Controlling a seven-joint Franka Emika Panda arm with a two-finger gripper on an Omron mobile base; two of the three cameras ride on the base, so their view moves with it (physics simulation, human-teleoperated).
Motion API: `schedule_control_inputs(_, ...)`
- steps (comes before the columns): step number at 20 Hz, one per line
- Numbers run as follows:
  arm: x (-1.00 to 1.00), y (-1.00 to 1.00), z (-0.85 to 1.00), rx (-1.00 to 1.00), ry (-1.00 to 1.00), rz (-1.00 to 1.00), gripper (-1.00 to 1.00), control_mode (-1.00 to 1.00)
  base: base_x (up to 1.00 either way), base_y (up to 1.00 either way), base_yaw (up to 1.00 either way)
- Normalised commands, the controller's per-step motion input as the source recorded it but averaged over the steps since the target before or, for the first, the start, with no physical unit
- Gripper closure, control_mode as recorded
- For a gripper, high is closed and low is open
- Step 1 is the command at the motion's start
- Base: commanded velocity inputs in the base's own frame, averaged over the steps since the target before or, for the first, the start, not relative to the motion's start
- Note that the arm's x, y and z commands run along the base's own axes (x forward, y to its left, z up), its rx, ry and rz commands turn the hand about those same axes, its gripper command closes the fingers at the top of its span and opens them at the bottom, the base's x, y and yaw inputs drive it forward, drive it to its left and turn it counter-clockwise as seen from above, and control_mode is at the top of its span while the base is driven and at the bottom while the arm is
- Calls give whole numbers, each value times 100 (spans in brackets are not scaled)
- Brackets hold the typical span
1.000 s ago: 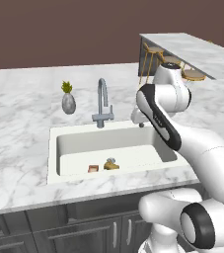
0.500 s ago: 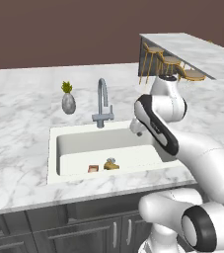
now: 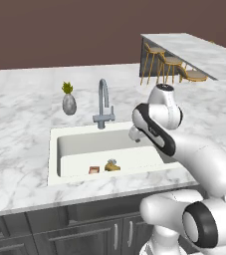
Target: Pick up the sponge and bar soap from the sink, and place them back in the cabinet, and close the cabinet door.
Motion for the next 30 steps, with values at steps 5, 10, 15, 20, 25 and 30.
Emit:
schedule_control_inputs(5, 27, 6, -20, 0, 0, 3, -100, -100, 0, 0, 0)
schedule_control_inputs(10, 15, 17, -23, -2, 0, 1, -100, -100, 0, 0, 0)
schedule_control_inputs(15, 20, 23, -26, -4, 0, 1, -100, -100, 0, 0, 0)
schedule_control_inputs(20, 18, 16, -24, -2, 0, 1, -100, -100, 0, 0, 0)
schedule_control_inputs(25, 20, 8, -24, 0, 0, 1, -100, -100, 0, 0, 0)
schedule_control_inputs(30, 19, 10, -31, 0, 0, 2, -100, -100, 0, 0, 0)
